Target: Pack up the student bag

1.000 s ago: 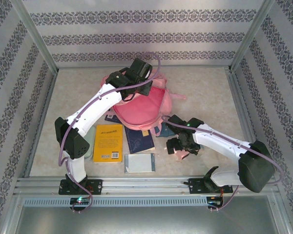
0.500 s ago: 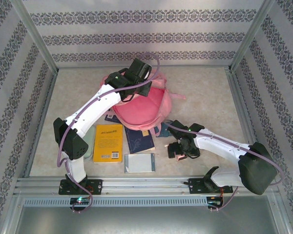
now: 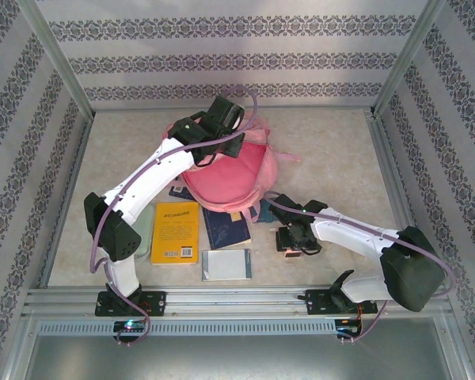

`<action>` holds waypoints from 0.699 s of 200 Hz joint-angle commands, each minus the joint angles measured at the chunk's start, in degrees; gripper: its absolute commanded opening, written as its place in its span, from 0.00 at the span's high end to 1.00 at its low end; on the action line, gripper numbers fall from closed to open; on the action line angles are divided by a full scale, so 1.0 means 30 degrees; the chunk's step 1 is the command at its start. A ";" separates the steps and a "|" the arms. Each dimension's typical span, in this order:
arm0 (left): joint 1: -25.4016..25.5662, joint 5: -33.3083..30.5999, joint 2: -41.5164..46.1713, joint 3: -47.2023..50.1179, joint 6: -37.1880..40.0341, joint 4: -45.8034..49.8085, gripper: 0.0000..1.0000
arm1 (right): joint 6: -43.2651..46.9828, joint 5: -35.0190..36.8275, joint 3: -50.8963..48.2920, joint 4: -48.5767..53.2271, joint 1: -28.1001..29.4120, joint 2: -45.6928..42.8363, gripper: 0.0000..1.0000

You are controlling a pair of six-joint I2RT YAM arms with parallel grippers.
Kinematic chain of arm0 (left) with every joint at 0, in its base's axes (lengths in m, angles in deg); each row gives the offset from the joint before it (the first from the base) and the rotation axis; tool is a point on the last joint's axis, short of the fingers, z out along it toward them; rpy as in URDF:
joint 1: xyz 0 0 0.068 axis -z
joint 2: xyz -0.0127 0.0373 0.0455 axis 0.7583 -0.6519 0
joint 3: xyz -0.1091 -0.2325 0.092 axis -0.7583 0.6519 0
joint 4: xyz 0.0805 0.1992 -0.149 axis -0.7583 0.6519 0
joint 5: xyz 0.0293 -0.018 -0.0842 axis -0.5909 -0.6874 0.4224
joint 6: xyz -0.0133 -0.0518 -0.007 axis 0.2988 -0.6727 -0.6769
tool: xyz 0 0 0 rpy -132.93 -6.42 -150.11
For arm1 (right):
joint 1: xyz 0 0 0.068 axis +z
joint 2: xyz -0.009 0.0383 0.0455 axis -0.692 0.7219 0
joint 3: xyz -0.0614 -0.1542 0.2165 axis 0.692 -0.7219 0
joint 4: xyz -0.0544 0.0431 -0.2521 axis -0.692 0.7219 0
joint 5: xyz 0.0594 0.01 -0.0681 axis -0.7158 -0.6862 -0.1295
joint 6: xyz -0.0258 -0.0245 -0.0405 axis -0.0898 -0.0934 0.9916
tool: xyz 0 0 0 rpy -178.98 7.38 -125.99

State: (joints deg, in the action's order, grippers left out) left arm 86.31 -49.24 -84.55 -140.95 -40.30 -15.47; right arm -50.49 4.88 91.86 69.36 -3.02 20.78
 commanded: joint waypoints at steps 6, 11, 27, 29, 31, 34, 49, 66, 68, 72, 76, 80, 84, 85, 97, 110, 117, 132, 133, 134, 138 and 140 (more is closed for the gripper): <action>-0.0261 -0.0425 0.1173 -0.0213 -0.0402 -0.0155 1.00 | -0.0406 0.0984 -0.0047 0.0775 0.0182 -0.1392 0.43; -0.0270 -0.0491 0.1181 -0.0269 -0.0423 -0.0111 1.00 | -0.0428 0.0964 0.0020 0.0971 0.0197 -0.1733 0.43; -0.0290 -0.0783 0.1122 -0.0661 -0.0427 -0.0052 1.00 | -0.0471 0.0789 0.0505 0.1451 0.0119 -0.3038 0.45; -0.0305 -0.0806 0.1117 -0.0748 -0.0425 -0.0064 1.00 | -0.0482 0.0774 0.0558 0.1478 0.0120 -0.3076 0.45; -0.0316 -0.0848 0.1093 -0.0813 -0.0424 -0.0074 1.00 | -0.0443 0.0687 0.0681 0.1521 0.0094 -0.3351 0.46; -0.0311 -0.0870 0.1079 -0.0947 -0.0435 -0.0037 1.00 | -0.0422 0.0624 0.0768 0.1553 0.0055 -0.3518 0.46; -0.0429 -0.1022 0.0872 -0.1716 -0.0513 0.0037 1.00 | -0.0263 0.0021 0.1468 0.1424 -0.0281 -0.4628 0.49; -0.0603 -0.1272 0.0571 -0.2806 -0.0645 0.0179 1.00 | -0.0113 -0.1022 0.2423 0.0728 -0.0827 -0.5491 0.50; -0.0625 -0.1301 0.0525 -0.2946 -0.0640 0.0177 1.00 | -0.0097 -0.1203 0.2565 0.0645 -0.0930 -0.5569 0.51; -0.0648 -0.1319 0.0465 -0.3177 -0.0654 0.0171 1.00 | -0.0048 -0.1515 0.2850 0.0447 -0.1122 -0.5632 0.51; -0.0680 -0.1335 0.0393 -0.3400 -0.0658 0.0182 1.00 | -0.0009 -0.1943 0.3138 0.0138 -0.1278 -0.5694 0.51; -0.0741 -0.1294 0.0346 -0.3634 -0.0642 0.0159 1.00 | 0.0032 -0.2353 0.3455 -0.0107 -0.1484 -0.5693 0.51; -0.0776 -0.1292 0.0300 -0.3855 -0.0646 0.0157 1.00 | 0.0031 -0.2757 0.3762 -0.0386 -0.1689 -0.5641 0.52; -0.0782 -0.1291 0.0282 -0.3917 -0.0652 0.0157 1.00 | 0.0033 -0.2860 0.3842 -0.0436 -0.1722 -0.5638 0.52; -0.0916 -0.1164 0.0055 -0.4566 -0.0707 0.0225 1.00 | -0.0205 -0.4177 0.4842 -0.1228 -0.2316 -0.5303 0.52; -0.0991 -0.0964 -0.0189 -0.5328 -0.0702 0.0416 1.00 | -0.0663 -0.5811 0.5786 -0.2486 -0.2815 -0.4761 0.52; -0.0993 -0.0837 -0.0325 -0.5688 -0.0691 0.0532 1.00 | -0.1052 -0.6325 0.6366 -0.3001 -0.2973 -0.4389 0.53; -0.0993 -0.0633 -0.0571 -0.6326 -0.0632 0.0762 1.00 | -0.1784 -0.7228 0.7559 -0.4229 -0.3015 -0.3451 0.53; -0.0993 -0.0625 -0.0578 -0.6383 -0.0645 0.0782 1.00 | -0.1841 -0.7263 0.7644 -0.4306 -0.3015 -0.3400 0.53; -0.0993 -0.0622 -0.0610 -0.6427 -0.0637 0.0777 1.00 | -0.1885 -0.7310 0.7731 -0.4388 -0.3015 -0.3330 0.53; -0.0993 -0.0590 -0.0674 -0.6553 -0.0672 0.0818 1.00 | -0.2094 -0.7511 0.8012 -0.4669 -0.3015 -0.3066 0.53; -0.0993 -0.0567 -0.0680 -0.6615 -0.0684 0.0850 1.00 | -0.2189 -0.7600 0.8181 -0.4835 -0.3015 -0.2970 0.53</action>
State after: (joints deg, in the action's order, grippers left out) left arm 83.60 -50.97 -86.05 -156.01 -40.82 -11.31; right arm -53.00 -10.29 111.16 63.55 -11.83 8.69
